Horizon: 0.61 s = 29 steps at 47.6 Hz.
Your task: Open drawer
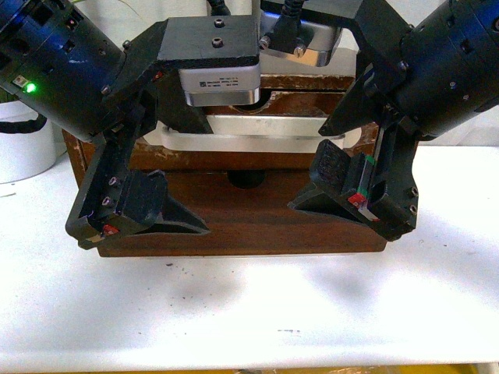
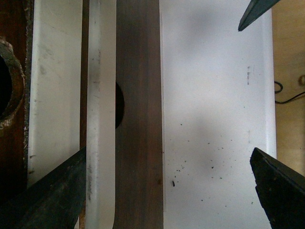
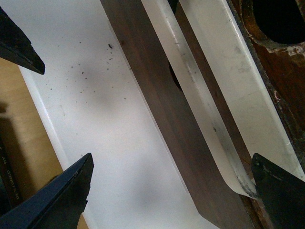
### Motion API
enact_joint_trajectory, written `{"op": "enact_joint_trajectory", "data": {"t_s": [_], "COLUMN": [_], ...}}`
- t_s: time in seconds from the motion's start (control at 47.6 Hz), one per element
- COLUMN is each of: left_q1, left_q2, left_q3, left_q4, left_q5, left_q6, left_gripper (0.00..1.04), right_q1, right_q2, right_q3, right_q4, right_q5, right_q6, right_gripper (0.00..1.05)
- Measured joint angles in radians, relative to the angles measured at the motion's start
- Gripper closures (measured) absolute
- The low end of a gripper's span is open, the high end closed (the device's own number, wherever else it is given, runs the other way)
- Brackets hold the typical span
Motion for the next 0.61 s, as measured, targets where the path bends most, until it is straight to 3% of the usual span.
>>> {"op": "enact_joint_trajectory", "data": {"t_s": [0.61], "left_q1": [-0.007], "left_q2": [-0.053], "left_q3": [-0.016], "left_q4": [-0.185], "left_q5": [-0.017], "left_q6": [0.133], "left_gripper": [0.06], "right_q1": [0.007], "right_q2": [-0.031], "right_q3": [0.003], "right_q4": [-0.149], "right_q5": [-0.059], "right_q6": [-0.08], "right_gripper": [0.09]}}
